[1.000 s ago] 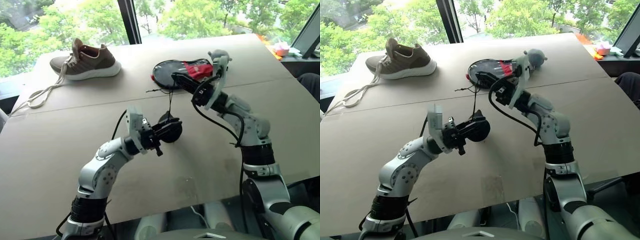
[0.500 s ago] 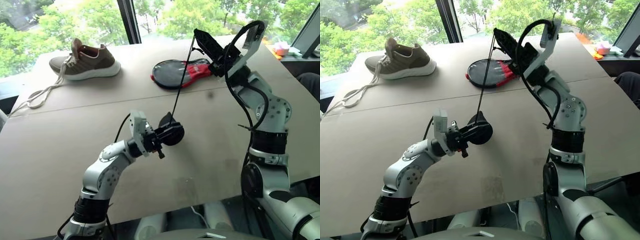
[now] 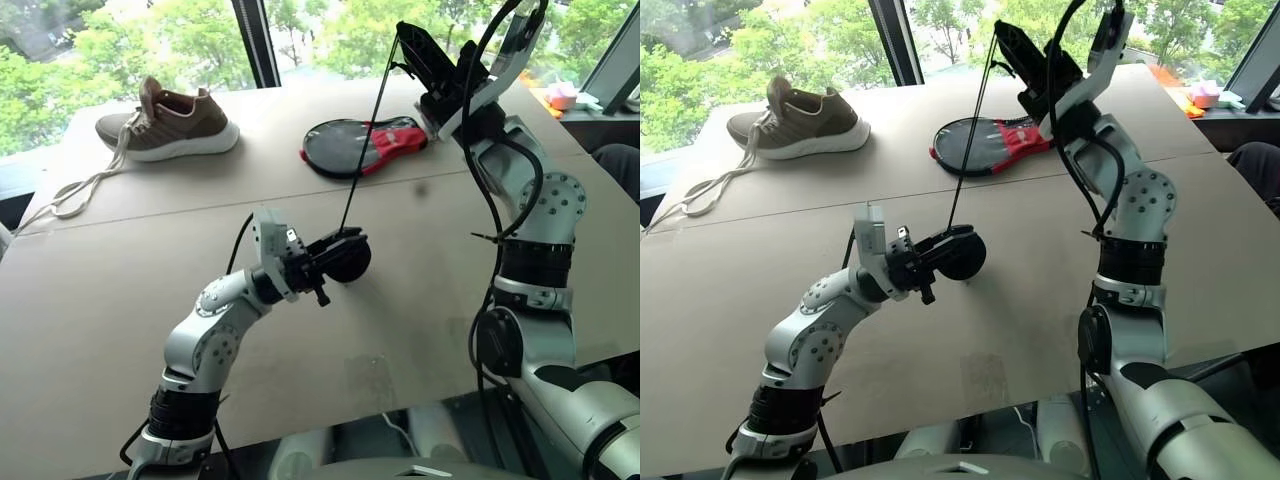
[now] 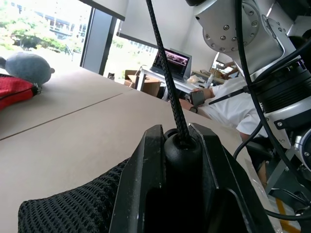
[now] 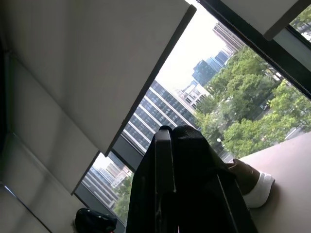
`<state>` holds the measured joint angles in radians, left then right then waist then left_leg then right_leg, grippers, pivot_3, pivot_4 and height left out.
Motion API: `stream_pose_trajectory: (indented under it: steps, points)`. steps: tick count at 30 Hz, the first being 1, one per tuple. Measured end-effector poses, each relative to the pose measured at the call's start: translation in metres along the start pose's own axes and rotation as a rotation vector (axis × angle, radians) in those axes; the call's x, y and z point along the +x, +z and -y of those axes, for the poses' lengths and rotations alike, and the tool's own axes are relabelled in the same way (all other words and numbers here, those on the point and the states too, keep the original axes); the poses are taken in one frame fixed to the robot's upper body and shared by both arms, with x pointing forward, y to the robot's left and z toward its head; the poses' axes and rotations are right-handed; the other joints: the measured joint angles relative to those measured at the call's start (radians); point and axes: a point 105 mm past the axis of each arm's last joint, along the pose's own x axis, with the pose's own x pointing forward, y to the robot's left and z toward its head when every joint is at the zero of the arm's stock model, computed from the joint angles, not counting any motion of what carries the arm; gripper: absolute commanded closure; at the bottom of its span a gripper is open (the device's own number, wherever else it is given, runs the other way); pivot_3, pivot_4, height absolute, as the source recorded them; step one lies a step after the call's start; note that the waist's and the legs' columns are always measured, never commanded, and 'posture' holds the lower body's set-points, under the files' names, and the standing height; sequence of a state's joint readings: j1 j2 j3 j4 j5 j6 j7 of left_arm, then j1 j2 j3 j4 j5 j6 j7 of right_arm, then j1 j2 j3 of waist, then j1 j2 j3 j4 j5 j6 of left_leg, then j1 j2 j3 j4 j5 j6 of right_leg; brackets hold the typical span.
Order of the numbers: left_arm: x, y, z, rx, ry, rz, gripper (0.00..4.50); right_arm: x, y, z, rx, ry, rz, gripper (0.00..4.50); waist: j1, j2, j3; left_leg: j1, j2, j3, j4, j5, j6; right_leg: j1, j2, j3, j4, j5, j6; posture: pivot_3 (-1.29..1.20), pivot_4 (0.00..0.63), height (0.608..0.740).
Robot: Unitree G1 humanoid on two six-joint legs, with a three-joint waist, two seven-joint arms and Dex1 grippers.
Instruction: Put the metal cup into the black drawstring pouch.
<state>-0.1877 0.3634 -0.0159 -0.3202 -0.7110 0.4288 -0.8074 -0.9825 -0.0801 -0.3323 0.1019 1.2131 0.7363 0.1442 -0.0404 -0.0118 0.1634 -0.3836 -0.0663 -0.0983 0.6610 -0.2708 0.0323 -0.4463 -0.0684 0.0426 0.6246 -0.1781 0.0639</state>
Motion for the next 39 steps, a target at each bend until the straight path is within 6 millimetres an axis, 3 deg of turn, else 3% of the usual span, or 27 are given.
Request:
stream_pose_trajectory:
  steps: [3,6,9,12,14,15,17,20,21,22,24,25,30,33,39]
  points:
    - [-0.009,-0.017,-0.001,-0.071,0.027,-0.042,2.03,-0.005,0.025,-0.005,-0.035,0.012,0.103,4.5,0.001,0.0,0.0,0.0,0.0,0.0,0.0,0.0,0.0,0.0,0.0,0.0,0.0,0.0,0.0,0.0,0.15,0.74]
    - [-0.008,-0.014,-0.004,-0.034,0.041,-0.049,0.87,-0.005,0.027,-0.013,-0.072,0.051,0.103,4.5,0.001,0.0,0.0,0.001,0.0,0.0,0.0,0.0,0.001,0.0,0.0,0.0,0.001,0.0,0.0,0.0,0.15,0.74]
    - [-0.008,-0.015,-0.005,-0.026,0.046,-0.054,0.87,-0.006,0.021,-0.02,-0.17,0.088,0.048,4.5,0.001,0.001,0.0,0.002,0.0,0.001,0.0,0.0,0.001,0.002,0.0,0.0,0.001,0.0,0.0,0.0,0.15,0.74]
    - [-0.017,-0.018,-0.008,-0.01,0.066,-0.085,0.87,-0.017,0.002,-0.017,-0.346,0.111,-0.087,4.5,0.002,0.001,0.0,0.002,0.0,0.0,0.0,0.0,0.001,0.002,0.001,0.0,0.0,0.0,0.0,0.0,0.15,0.74]
    - [-0.029,-0.022,-0.011,-0.01,0.089,-0.122,0.87,-0.031,-0.015,-0.003,-0.472,0.097,-0.224,4.5,0.004,0.0,-0.001,0.002,0.0,0.0,0.0,-0.001,0.001,0.003,0.0,-0.001,0.0,0.0,0.0,0.0,0.15,0.74]
    - [-0.041,-0.026,-0.017,-0.02,0.132,-0.151,0.87,-0.046,-0.026,0.014,-0.528,0.062,-0.324,4.5,0.004,0.0,0.0,0.002,0.0,0.001,0.0,-0.001,0.001,0.002,0.0,0.0,-0.001,0.0,0.0,0.0,0.15,0.74]
    - [-0.048,-0.028,-0.021,-0.024,0.16,-0.17,0.87,-0.057,-0.034,0.027,-0.547,0.033,-0.381,4.5,0.004,0.001,0.0,0.002,0.0,0.001,0.0,-0.001,0.001,0.002,0.0,0.0,0.0,0.0,0.0,0.0,0.15,0.74]
    - [-0.059,-0.027,-0.026,-0.011,0.186,-0.195,0.68,-0.075,-0.043,0.043,-0.589,0.001,-0.482,3.8,0.004,0.0,0.0,0.002,0.0,0.0,0.0,-0.001,0.001,0.002,0.0,-0.001,0.0,0.0,0.0,0.0,0.15,0.74]
    - [-0.067,-0.026,-0.028,-0.007,0.2,-0.209,0.68,-0.09,-0.046,0.052,-0.632,-0.013,-0.552,3.29,0.006,0.0,0.0,0.002,0.0,0.001,0.0,-0.001,0.001,0.002,0.0,-0.001,-0.001,0.0,0.0,0.0,0.15,0.74]
    - [-0.087,-0.03,-0.028,-0.017,0.228,-0.262,0.68,-0.133,-0.057,0.068,-0.69,-0.037,-0.762,2.97,0.011,-0.001,-0.001,0.001,0.0,-0.001,0.0,-0.001,0.001,0.002,0.0,-0.002,-0.003,0.0,0.0,0.0,0.15,0.74]
    - [-0.114,-0.038,-0.026,-0.044,0.266,-0.345,0.68,-0.185,-0.075,0.086,-0.644,-0.087,-0.965,2.11,0.01,0.0,0.0,0.0,0.0,0.002,-0.001,-0.001,0.002,0.001,-0.001,-0.001,-0.004,0.0,0.0,0.0,0.15,0.74]
    - [-0.118,-0.039,-0.025,-0.05,0.274,-0.358,0.68,-0.192,-0.079,0.087,-0.628,-0.088,-0.989,1.77,0.008,0.0,0.0,0.0,0.001,0.003,-0.001,-0.001,0.002,0.001,-0.001,0.0,-0.004,0.0,0.0,0.0,0.15,0.74]
    - [-0.143,-0.051,-0.035,-0.025,0.42,-0.422,0.68,-0.209,-0.084,0.075,-0.596,-0.017,-0.98,1.77,0.007,-0.001,0.0,0.006,0.002,0.003,-0.001,-0.002,0.003,0.007,-0.001,-0.001,-0.004,-0.001,0.001,0.0,0.15,0.74]
    - [-0.155,-0.056,-0.029,0.05,0.443,-0.452,0.68,-0.216,-0.076,0.081,-0.606,-0.047,-0.9,1.77,0.009,-0.002,0.0,0.007,0.002,0.003,-0.001,-0.002,0.003,0.009,-0.001,-0.001,-0.005,-0.001,0.001,0.0,0.15,0.74]
    - [-0.176,-0.066,-0.005,0.174,0.495,-0.474,0.68,-0.253,-0.071,0.091,-0.655,-0.072,-0.821,1.77,0.014,-0.001,-0.001,0.007,0.002,0.005,-0.002,-0.002,0.003,0.009,-0.002,0.001,-0.008,0.0,0.001,0.0,0.15,0.74]
